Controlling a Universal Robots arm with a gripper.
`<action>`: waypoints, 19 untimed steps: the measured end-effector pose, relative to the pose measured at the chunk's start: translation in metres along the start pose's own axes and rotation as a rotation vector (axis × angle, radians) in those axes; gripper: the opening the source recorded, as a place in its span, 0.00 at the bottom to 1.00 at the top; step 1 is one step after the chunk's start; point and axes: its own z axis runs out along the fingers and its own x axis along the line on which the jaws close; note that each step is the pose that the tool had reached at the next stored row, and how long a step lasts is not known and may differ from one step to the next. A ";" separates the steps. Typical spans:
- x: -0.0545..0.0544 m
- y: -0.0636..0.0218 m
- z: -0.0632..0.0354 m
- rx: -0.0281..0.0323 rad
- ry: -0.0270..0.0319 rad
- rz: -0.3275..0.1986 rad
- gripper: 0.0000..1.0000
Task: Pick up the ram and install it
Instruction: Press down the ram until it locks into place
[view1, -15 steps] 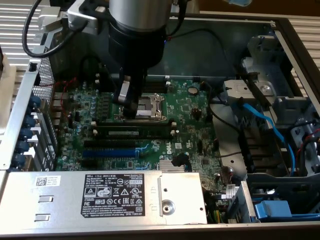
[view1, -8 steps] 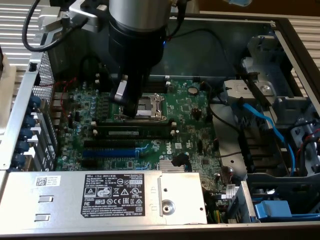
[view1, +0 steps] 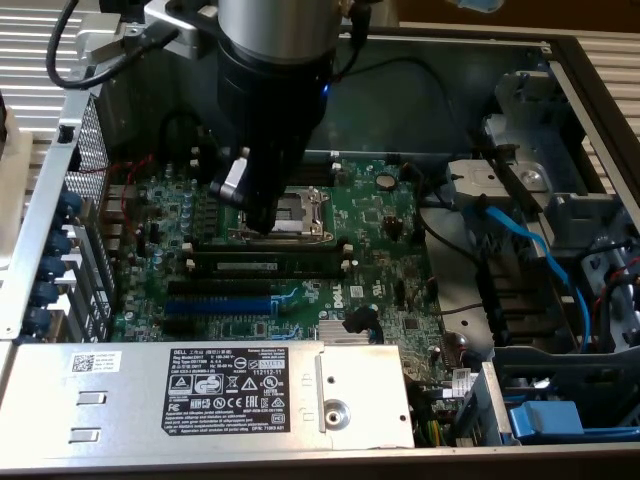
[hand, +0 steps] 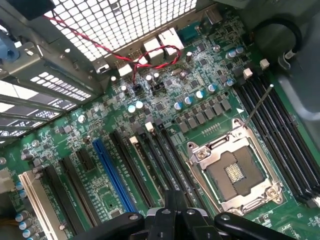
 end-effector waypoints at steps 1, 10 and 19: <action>0.000 0.0000 0.0000 -0.0003 -0.0010 0.015 0.10; 0.000 0.0000 0.0000 -0.0032 -0.0104 0.164 0.10; 0.000 0.0000 0.0000 -0.0060 -0.0192 0.303 0.10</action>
